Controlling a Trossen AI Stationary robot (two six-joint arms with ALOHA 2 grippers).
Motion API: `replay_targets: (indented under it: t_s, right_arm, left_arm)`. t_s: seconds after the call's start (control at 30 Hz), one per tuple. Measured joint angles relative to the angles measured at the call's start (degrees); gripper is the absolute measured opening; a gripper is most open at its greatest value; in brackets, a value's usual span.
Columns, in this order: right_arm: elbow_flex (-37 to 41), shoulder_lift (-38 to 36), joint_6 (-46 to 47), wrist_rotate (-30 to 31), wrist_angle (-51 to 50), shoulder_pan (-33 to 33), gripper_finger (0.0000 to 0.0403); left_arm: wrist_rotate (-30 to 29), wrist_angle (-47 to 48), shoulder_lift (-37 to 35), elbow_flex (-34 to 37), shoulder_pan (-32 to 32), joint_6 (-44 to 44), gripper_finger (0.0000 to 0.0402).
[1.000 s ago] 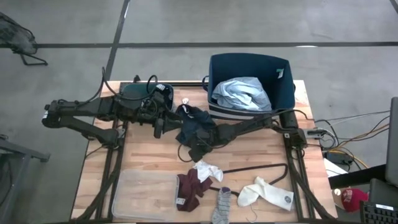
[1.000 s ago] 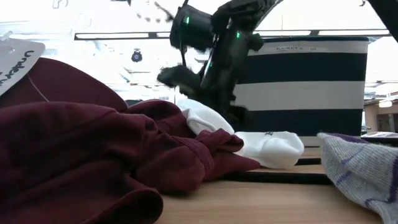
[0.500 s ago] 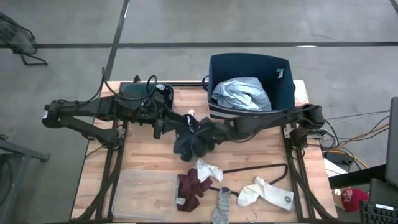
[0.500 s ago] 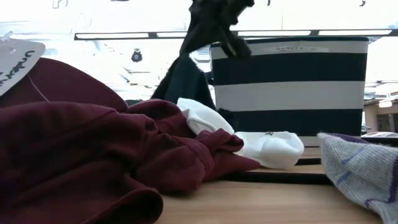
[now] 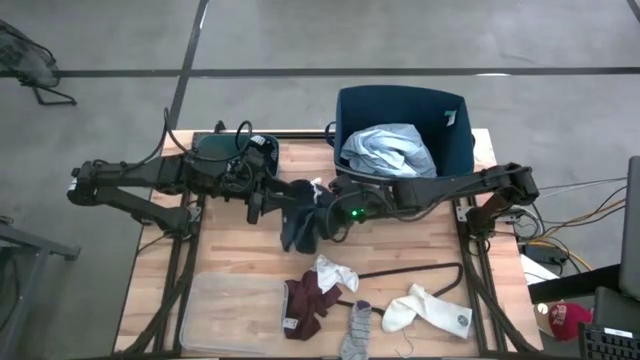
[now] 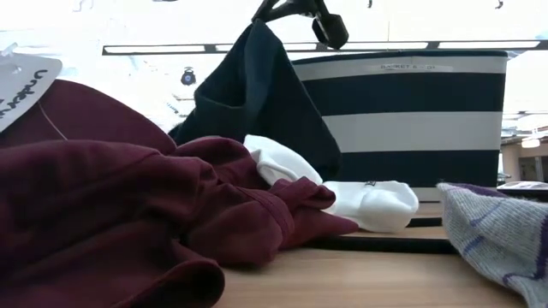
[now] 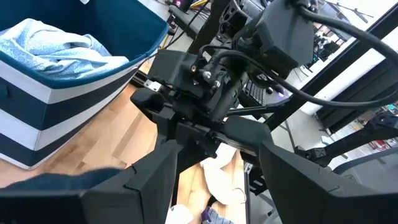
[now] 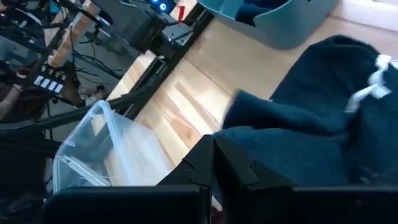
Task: Pick & Place Cloths
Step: Put the dark blue pants into the green bin
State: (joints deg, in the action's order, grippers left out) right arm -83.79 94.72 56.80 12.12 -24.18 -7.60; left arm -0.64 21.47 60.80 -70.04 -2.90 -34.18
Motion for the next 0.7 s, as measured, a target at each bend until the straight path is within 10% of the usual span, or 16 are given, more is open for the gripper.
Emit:
replay_targets:
  t_s: [0.7]
  right_arm:
    - [-16.8,-0.1,-9.2,0.1,1.7,-1.2,0.0008]
  left_arm:
    - [1.1,-7.8,-1.4,0.0,-3.5,8.3,0.0234]
